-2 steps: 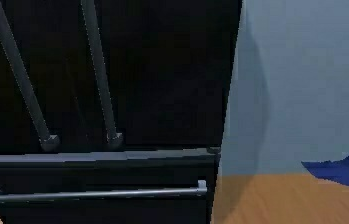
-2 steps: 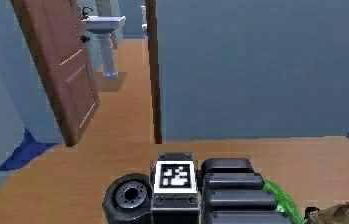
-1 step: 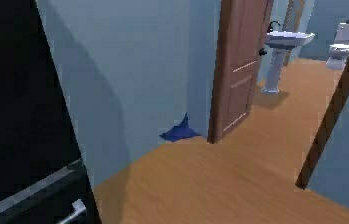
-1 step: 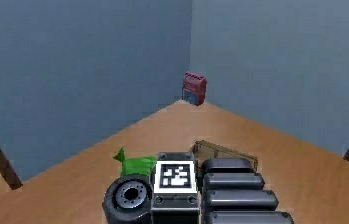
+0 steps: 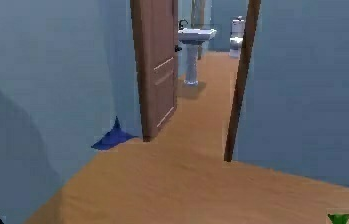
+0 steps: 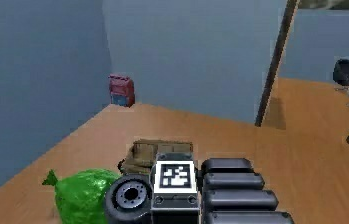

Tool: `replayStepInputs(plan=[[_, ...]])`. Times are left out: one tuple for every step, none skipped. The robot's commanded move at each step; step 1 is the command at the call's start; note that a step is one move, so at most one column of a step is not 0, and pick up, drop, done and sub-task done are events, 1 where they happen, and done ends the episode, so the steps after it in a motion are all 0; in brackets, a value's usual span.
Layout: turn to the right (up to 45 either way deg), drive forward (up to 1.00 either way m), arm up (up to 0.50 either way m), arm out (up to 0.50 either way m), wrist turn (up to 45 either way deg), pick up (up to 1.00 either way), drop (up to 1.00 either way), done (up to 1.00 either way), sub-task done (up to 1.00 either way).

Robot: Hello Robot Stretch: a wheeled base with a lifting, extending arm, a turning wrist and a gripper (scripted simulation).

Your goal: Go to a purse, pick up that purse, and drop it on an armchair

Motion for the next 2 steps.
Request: replayStepInputs(plan=[[0.0, 1.00, 0.00, 0.00, 0.0, 0.00, 0.00, 0.00, 0.00], [3.0, 0.00, 0.00, 0.00, 0.0, 0.00, 0.00, 0.00, 0.00]])
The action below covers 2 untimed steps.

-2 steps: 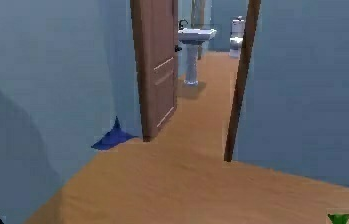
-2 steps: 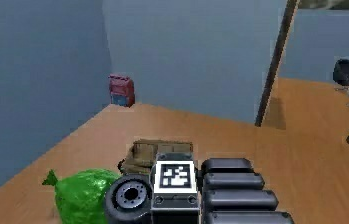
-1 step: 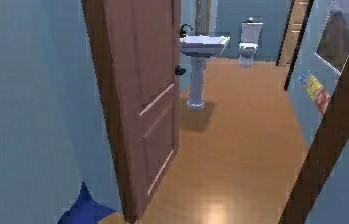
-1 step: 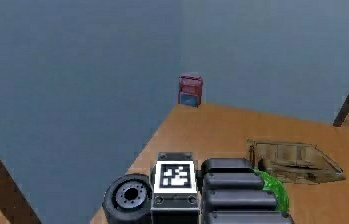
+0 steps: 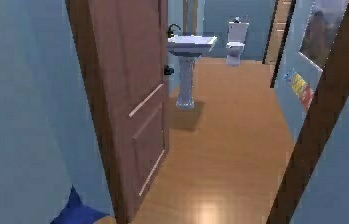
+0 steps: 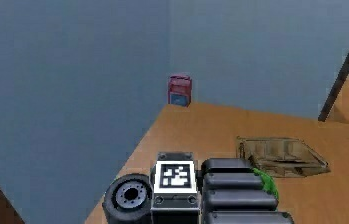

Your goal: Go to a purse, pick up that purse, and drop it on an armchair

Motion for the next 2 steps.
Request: replayStepInputs(plan=[[0.0, 1.00, 0.00, 0.00, 0.0, 0.00, 0.00, 0.00, 0.00], [33.0, 0.00, 0.00, 0.00, 0.0, 0.00, 0.00, 0.00, 0.00]])
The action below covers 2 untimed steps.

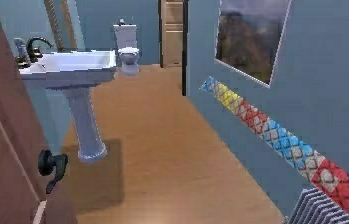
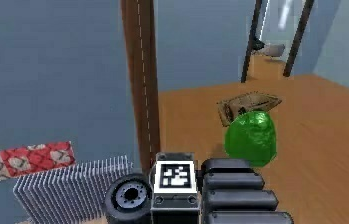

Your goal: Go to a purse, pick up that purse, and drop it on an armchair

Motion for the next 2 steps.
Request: replayStepInputs(plan=[[0.0, 1.00, 0.00, 0.00, 0.0, 0.00, 0.00, 0.00, 0.00], [0.0, 0.60, 0.00, 0.00, 0.0, 0.00, 0.00, 0.00, 0.00]])
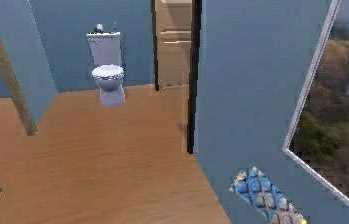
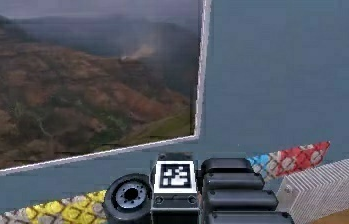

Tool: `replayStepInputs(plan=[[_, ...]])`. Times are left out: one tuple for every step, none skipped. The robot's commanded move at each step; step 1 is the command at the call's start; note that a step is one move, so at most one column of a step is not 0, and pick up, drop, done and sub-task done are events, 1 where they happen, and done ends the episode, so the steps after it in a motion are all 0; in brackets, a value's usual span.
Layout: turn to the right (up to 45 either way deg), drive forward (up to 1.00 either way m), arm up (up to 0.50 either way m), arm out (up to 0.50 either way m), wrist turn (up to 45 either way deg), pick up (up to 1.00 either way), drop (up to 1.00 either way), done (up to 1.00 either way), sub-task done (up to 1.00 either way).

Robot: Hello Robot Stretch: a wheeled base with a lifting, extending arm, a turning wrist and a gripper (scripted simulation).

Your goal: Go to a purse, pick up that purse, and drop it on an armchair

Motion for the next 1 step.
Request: replayStepInputs(plan=[[-12.0, 0.00, 0.00, 0.00, 0.0, 0.00, 0.00, 0.00, 0.00]])
